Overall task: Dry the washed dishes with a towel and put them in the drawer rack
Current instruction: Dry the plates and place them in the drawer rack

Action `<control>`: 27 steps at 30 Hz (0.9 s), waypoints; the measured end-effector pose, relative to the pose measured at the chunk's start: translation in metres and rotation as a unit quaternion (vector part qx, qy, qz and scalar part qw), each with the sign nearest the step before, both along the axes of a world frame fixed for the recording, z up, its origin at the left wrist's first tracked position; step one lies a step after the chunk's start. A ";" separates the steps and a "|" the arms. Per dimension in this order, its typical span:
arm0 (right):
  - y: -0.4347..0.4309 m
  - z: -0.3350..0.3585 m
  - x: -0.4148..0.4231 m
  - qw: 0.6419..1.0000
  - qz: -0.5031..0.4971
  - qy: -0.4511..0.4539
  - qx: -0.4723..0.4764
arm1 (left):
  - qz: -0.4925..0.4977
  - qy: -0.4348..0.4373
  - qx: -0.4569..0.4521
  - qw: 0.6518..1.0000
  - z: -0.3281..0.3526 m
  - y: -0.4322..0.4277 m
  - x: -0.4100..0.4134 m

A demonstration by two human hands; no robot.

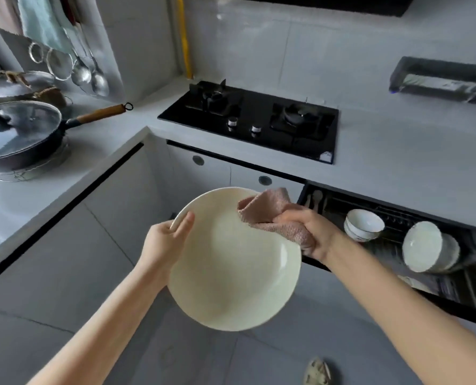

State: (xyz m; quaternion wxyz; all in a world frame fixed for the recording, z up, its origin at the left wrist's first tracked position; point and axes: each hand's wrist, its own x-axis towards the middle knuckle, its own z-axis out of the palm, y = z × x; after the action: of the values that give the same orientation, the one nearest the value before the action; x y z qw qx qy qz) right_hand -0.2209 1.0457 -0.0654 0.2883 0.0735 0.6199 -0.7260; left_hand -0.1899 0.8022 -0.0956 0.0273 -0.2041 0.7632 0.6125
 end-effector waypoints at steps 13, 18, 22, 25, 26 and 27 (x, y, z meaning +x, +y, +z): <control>0.246 -0.073 0.008 0.925 -0.367 -0.083 -0.057 | 0.140 -0.131 0.168 0.967 -0.074 0.362 -0.071; 0.364 -0.089 -0.010 0.882 -0.449 -0.011 0.140 | -0.078 -0.267 0.191 0.941 -0.117 0.453 -0.090; 0.439 -0.116 -0.027 0.834 -0.379 -0.016 0.401 | -0.102 -0.297 0.133 0.940 -0.141 0.466 -0.118; 0.475 -0.150 -0.047 0.802 -0.360 -0.061 0.473 | -0.104 -0.296 0.112 0.943 -0.149 0.470 -0.140; 0.482 -0.162 -0.055 0.794 -0.355 -0.074 0.488 | -0.113 -0.294 0.105 0.943 -0.151 0.472 -0.148; 0.488 -0.174 -0.064 0.784 -0.348 -0.088 0.506 | -0.121 -0.293 0.097 0.943 -0.153 0.476 -0.155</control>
State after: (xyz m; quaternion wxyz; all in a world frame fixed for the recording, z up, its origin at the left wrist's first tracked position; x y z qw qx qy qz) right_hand -0.2845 1.5335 -0.2393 -0.0090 0.4831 0.8026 -0.3498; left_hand -0.3451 1.2784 -0.2488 0.3435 -0.2774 0.6771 0.5888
